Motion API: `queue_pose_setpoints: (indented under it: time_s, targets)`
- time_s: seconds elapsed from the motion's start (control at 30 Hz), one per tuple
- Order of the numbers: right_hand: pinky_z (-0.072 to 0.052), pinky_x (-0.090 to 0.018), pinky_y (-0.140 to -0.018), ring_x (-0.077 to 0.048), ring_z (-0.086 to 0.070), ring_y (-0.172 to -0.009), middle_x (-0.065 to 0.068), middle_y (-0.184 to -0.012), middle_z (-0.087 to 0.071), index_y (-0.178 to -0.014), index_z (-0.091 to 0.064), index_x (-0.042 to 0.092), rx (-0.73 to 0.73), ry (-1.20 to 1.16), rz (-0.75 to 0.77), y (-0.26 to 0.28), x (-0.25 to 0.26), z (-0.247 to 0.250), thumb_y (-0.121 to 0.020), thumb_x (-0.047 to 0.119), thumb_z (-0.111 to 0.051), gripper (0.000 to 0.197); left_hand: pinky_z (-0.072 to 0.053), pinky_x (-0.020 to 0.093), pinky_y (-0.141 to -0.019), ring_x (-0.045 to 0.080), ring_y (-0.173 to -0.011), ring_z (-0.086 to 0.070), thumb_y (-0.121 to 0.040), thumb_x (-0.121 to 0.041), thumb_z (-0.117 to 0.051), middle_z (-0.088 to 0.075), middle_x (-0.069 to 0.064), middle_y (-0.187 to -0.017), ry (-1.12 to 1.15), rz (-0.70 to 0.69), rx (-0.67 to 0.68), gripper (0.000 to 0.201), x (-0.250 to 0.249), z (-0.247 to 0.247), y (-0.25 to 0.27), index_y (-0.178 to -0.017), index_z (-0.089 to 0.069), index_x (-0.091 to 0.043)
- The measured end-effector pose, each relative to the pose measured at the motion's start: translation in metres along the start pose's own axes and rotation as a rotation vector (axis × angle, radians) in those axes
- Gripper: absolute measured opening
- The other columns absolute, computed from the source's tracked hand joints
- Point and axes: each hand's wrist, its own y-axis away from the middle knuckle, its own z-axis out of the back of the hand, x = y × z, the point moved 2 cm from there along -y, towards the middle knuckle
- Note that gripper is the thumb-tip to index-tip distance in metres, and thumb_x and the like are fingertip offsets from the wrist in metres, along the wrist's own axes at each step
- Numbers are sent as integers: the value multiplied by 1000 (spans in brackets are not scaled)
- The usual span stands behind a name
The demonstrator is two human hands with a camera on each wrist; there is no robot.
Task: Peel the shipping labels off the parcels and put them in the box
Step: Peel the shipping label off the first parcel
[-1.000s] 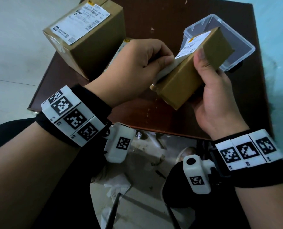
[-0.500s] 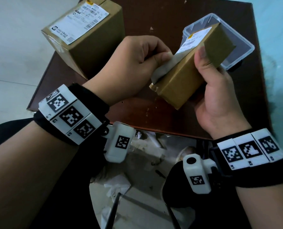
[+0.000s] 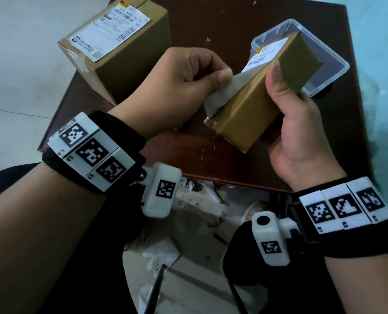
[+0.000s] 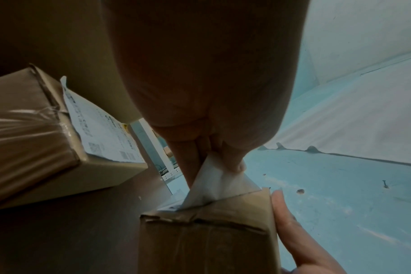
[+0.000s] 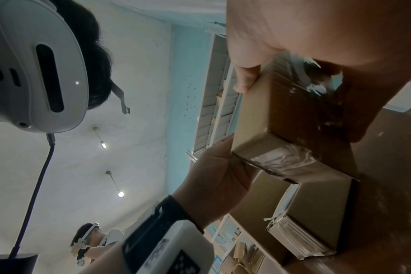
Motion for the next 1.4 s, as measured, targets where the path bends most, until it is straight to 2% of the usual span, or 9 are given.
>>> queue_pose_setpoints:
  time_s: [0.1,0.2,0.4,0.5,0.63,0.73,0.97,1.13,1.4]
  targets:
    - [-62,-48,-102,-19,-77,-112,3,-110,-80,-111,-74,26,-10,9,5,1,2,-1,-82,50,-75,37,-52,18,-69,-4,-79,-66,-108,-23,-57,-72,-12,-84,48,22,-18,20,-2,0,0,-98,-73,-17]
    - [-60,-52,-106,-20,-77,-113,1,-115,-81,-117,-74,23,-12,23,32,1,0,-3,-82,49,-81,44,-52,34,-67,14,-73,-66,-109,-35,-54,-74,11,-83,66,21,-75,37,-3,-5,0,-98,-77,-9]
    - [-57,-56,-109,-23,-74,-120,-4,-125,-79,-130,-69,18,46,17,40,3,-10,-12,-89,46,-76,50,-60,34,-86,10,-96,-73,-94,-39,-76,-76,1,-106,21,-53,-118,32,1,-12,1,-115,-77,-14]
    - [-56,-57,-109,-26,-73,-122,-7,-129,-77,-134,-66,22,61,-9,0,3,-13,-14,-92,48,-66,49,-60,33,-86,9,-95,-73,-92,-35,-80,-77,3,-104,34,-83,-123,29,2,-11,1,-111,-78,-13]
    - [-57,-60,-106,-28,-73,-123,-9,-134,-75,-141,-64,21,55,-43,-6,2,-11,-13,-95,58,-61,59,-60,45,-88,17,-99,-75,-93,-28,-80,-79,6,-104,50,-149,-101,23,1,-11,1,-105,-80,-8]
    - [-52,-63,-111,-36,-68,-131,-17,-141,-70,-144,-63,15,62,-87,-4,2,-9,-13,-87,68,-71,78,-61,40,-89,13,-101,-75,-95,-21,-78,-78,6,-109,67,-171,-72,21,1,-14,0,-102,-79,-1]
    - [-56,-62,-106,-40,-69,-125,-26,-137,-67,-136,-67,12,-5,-78,41,0,-11,-5,-90,51,-74,61,-53,16,-81,-1,-100,-70,-102,-22,-68,-76,1,-117,-28,-171,-25,15,-3,-16,0,-99,-70,-8]
    - [-54,-66,-107,-42,-68,-128,-23,-137,-69,-141,-65,10,-2,-106,53,3,-10,-2,-91,60,-73,71,-53,36,-75,12,-88,-70,-105,-26,-62,-76,5,-101,-93,-138,-63,23,-3,-13,2,-104,-69,-5]
    - [-58,-59,-104,-41,-68,-126,-22,-131,-69,-135,-66,5,-5,-97,172,4,-5,-1,-88,51,-72,66,-53,45,-77,20,-93,-70,-106,-26,-58,-75,9,-104,-58,-104,-66,27,-5,-14,3,-108,-67,-1]
